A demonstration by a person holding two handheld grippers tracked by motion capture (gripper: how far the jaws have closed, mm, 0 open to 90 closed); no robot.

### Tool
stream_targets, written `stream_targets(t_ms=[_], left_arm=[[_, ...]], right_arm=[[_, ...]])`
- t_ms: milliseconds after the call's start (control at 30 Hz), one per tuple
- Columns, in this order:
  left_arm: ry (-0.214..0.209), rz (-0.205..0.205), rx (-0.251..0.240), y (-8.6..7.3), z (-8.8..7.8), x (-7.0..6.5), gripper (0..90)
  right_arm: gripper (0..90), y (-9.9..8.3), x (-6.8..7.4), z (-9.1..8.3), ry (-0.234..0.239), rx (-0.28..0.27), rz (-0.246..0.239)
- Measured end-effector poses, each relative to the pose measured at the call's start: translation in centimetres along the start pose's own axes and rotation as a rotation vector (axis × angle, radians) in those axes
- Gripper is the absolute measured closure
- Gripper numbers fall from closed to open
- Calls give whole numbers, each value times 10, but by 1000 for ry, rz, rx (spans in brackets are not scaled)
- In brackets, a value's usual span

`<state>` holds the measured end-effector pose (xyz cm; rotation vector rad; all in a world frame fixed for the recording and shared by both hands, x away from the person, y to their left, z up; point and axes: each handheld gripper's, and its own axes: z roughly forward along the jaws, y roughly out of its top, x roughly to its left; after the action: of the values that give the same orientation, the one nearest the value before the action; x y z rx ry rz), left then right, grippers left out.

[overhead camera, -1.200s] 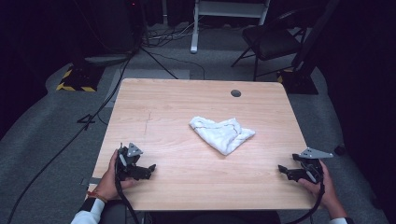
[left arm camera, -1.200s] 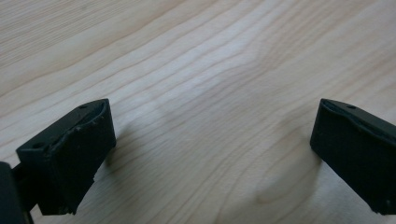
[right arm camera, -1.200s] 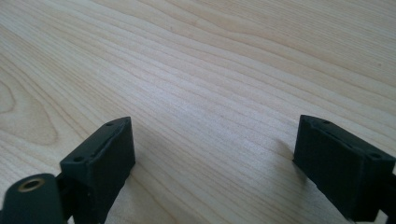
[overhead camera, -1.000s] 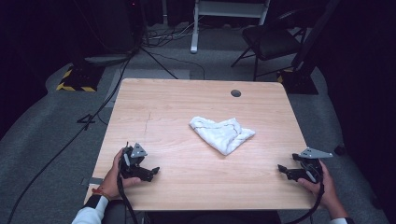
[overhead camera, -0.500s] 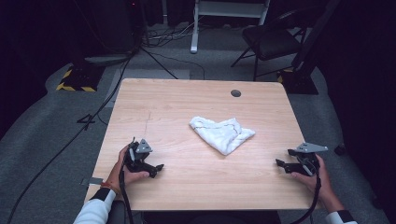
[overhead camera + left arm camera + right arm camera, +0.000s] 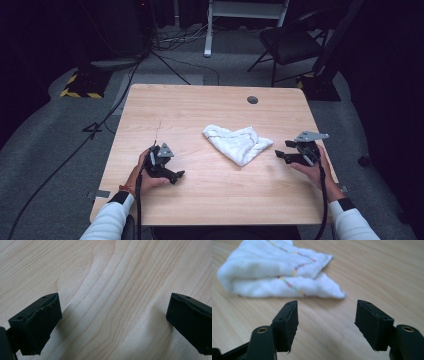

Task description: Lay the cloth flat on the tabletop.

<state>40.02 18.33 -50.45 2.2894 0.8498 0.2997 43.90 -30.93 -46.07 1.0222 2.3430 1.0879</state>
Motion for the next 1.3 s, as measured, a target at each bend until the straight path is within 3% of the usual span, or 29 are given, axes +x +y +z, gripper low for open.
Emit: stream_targets(t_ms=[233, 400, 633, 767, 867, 1100, 1300], left_arm=[[2, -2, -1, 0, 0, 0, 3], [4, 0, 1, 0, -1, -1, 4], [-4, 4, 0, 1, 1, 0, 4], [1, 2, -2, 1, 1, -1, 4], [3, 0, -1, 1, 1, -1, 4], [8, -10, -1, -2, -1, -3, 4], [8, -11, 0, -2, -2, -3, 4]], right_arm=[[369, 29, 12, 26, 29, -29, -18], [374, 47, 32, 58, 38, 14, -42], [429, 45, 37, 87, 28, 77, -23], [453, 44, 36, 91, 42, 75, -5], [584, 43, 35, 93, 97, 72, -12], [787, 45, 39, 92, 112, 66, -55], [820, 49, 42, 83, 110, 24, -87]])
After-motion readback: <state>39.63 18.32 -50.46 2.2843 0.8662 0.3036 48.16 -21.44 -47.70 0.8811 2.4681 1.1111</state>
